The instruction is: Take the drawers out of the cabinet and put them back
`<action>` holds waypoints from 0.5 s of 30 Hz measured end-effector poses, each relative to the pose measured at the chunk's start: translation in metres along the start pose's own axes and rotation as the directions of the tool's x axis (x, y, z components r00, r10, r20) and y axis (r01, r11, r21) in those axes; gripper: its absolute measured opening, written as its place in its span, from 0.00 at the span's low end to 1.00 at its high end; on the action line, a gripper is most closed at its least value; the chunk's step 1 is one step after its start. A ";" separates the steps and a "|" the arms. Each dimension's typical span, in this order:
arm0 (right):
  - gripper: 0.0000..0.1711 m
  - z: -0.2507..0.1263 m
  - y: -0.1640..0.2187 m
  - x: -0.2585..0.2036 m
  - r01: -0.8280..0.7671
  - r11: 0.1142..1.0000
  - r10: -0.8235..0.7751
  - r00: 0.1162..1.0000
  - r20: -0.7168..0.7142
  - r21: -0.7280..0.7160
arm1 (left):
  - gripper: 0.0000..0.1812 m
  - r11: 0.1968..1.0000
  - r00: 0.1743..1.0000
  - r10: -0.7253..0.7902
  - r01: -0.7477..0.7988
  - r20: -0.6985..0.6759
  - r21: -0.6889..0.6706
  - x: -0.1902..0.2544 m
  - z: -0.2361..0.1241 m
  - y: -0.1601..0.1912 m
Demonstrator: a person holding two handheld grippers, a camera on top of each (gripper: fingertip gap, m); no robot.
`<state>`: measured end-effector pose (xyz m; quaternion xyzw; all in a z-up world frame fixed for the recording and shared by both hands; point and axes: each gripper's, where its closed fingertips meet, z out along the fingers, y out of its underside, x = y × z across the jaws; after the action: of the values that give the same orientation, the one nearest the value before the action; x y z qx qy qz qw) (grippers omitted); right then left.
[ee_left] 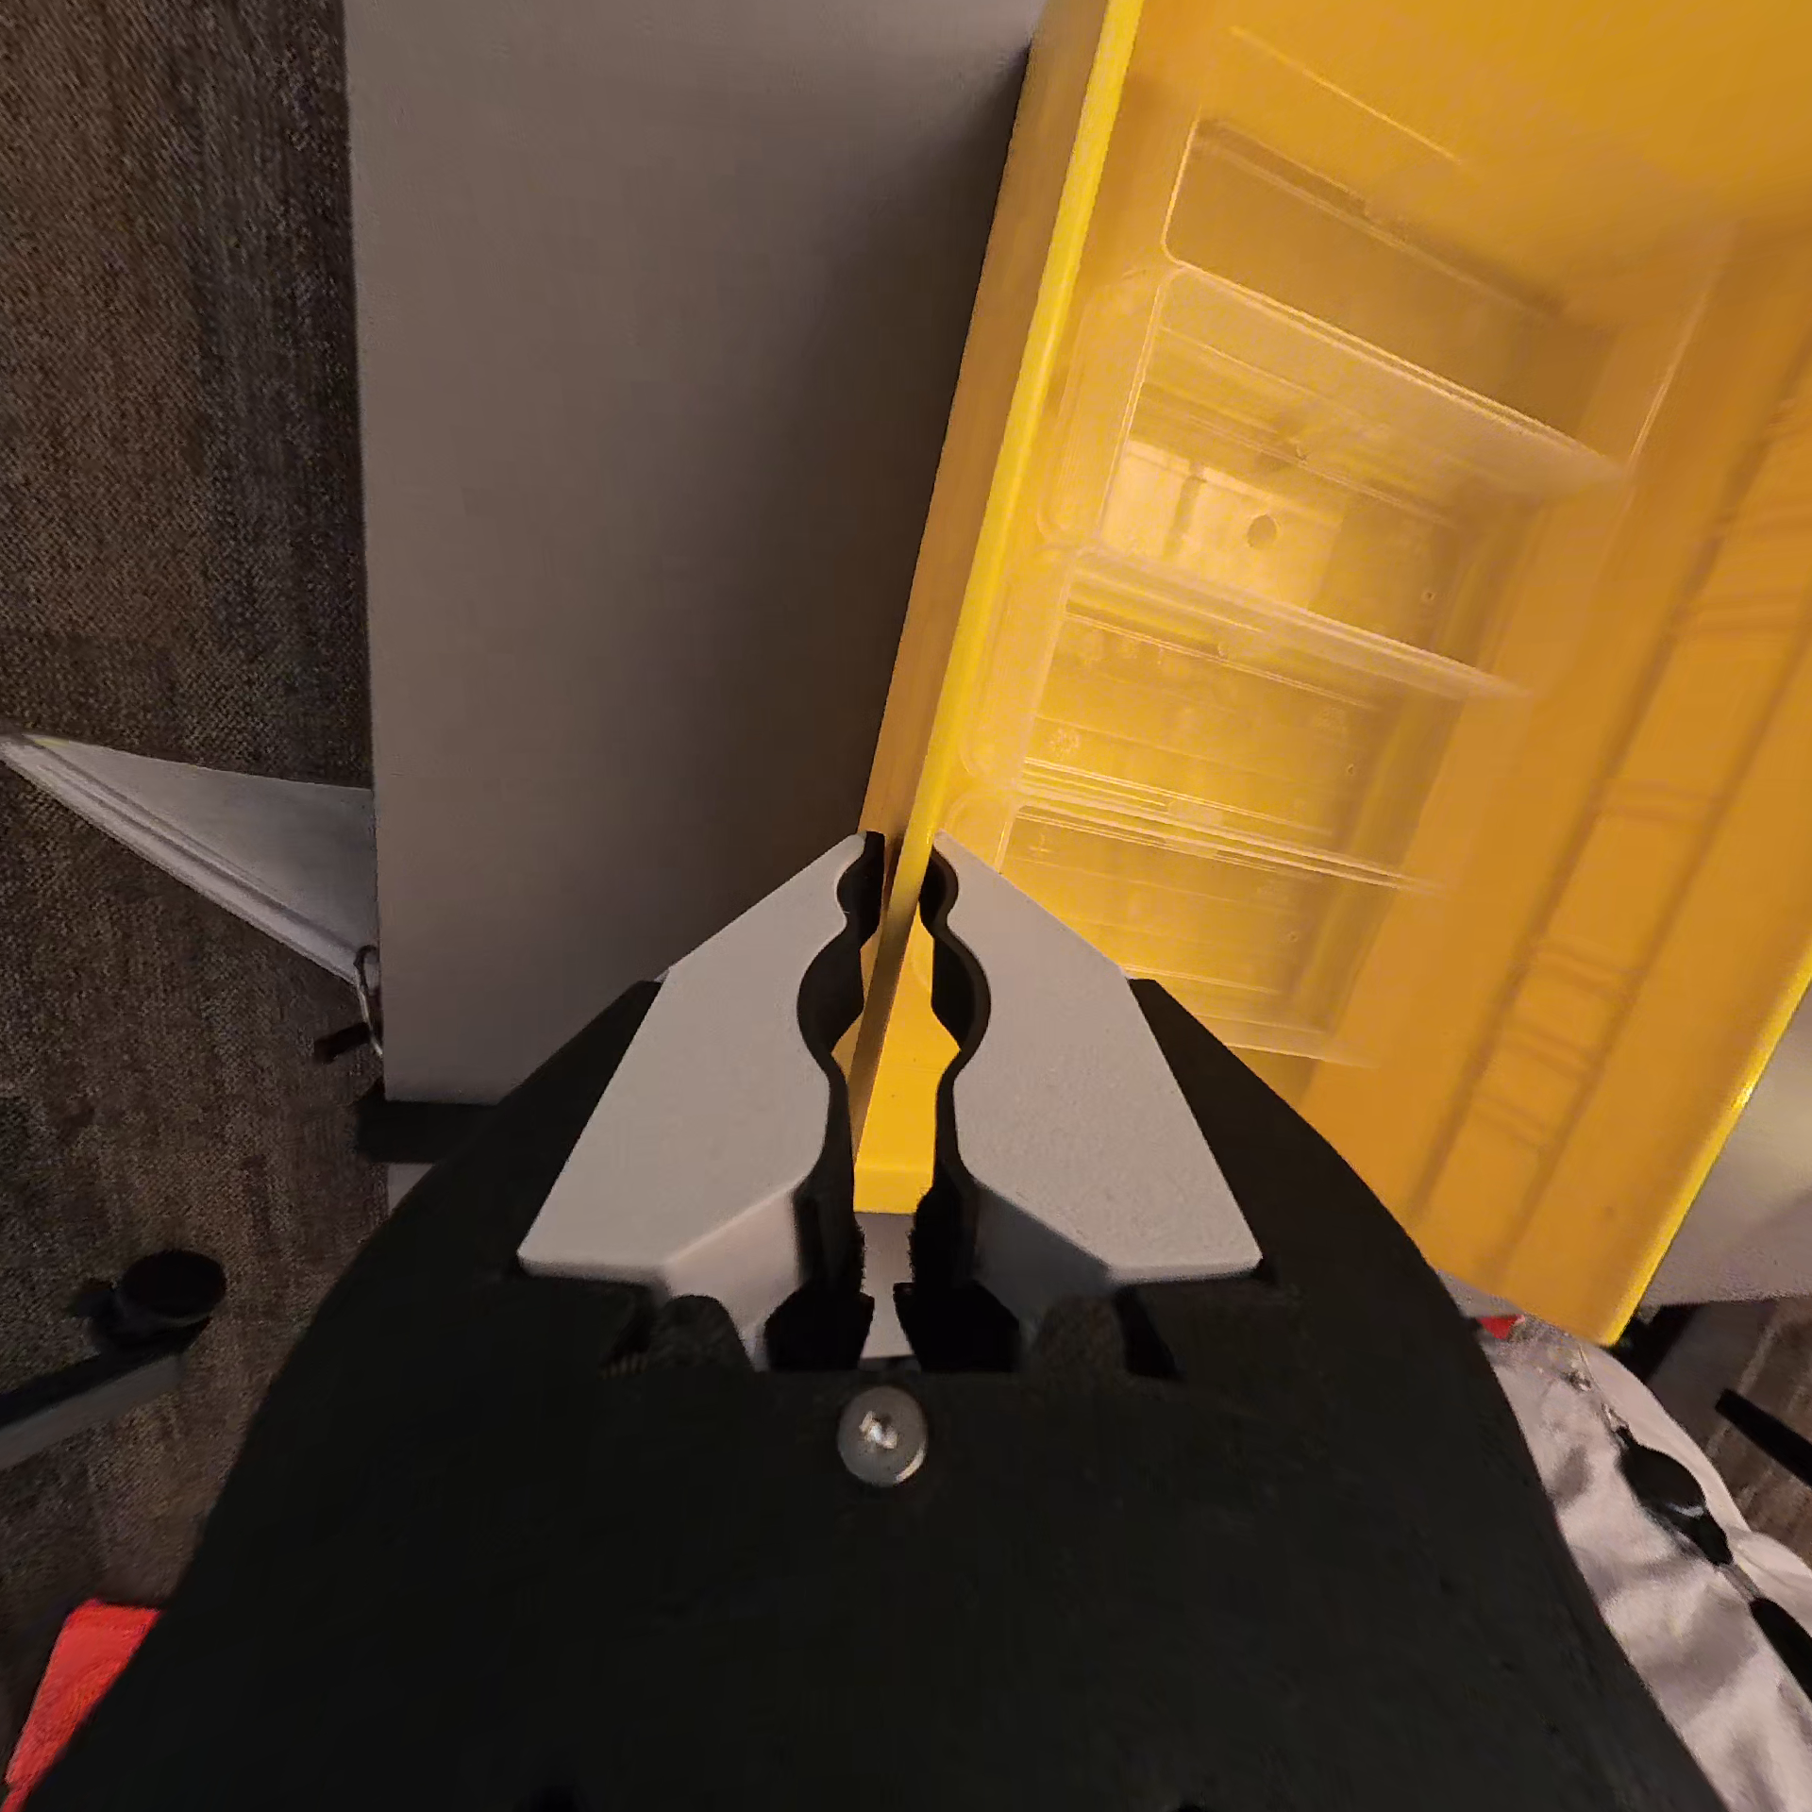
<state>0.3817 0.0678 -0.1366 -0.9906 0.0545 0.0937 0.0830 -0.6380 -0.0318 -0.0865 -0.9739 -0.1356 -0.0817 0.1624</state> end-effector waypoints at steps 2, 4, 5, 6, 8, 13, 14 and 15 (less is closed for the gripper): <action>0.02 0.001 0.001 -0.006 -0.010 1.000 0.010 1.000 0.014 -0.006 | 0.03 1.000 1.000 -0.021 0.021 0.003 0.011 -0.001 0.001 -0.006; 0.02 0.002 0.000 -0.010 0.000 1.000 0.000 1.000 0.008 -0.002 | 0.03 0.999 0.999 -0.039 0.039 0.005 0.023 0.000 0.003 -0.009; 0.02 0.002 0.000 -0.011 0.001 1.000 -0.001 1.000 0.000 0.001 | 0.03 0.999 0.999 -0.039 0.039 0.008 0.028 0.001 0.004 -0.011; 0.02 0.003 0.000 -0.013 -0.001 1.000 0.001 1.000 -0.005 0.003 | 0.03 0.999 1.000 -0.027 0.027 0.014 0.030 0.002 0.004 -0.012; 0.02 0.003 -0.001 -0.016 -0.013 1.000 0.013 1.000 -0.005 0.004 | 0.02 1.000 1.000 -0.009 0.008 0.018 0.027 0.002 0.004 -0.012; 0.02 0.004 -0.004 -0.018 -0.049 0.999 0.049 0.999 -0.005 0.012 | 0.03 0.997 0.998 -0.062 0.063 -0.029 0.054 0.000 0.004 -0.013; 0.02 0.004 -0.005 -0.018 -0.054 0.998 0.054 0.999 -0.005 0.012 | 0.03 0.996 0.997 -0.068 0.069 -0.030 0.058 -0.002 0.004 -0.014; 0.02 0.004 -0.006 -0.018 -0.052 0.999 0.052 0.999 -0.005 0.012 | 0.03 0.995 0.997 -0.071 0.073 -0.029 0.061 -0.005 0.003 -0.014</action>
<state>0.3642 0.0761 -0.1360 -0.9887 0.0809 0.0927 0.0861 -0.6461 -0.0194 -0.0862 -0.9617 -0.1709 -0.0961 0.1915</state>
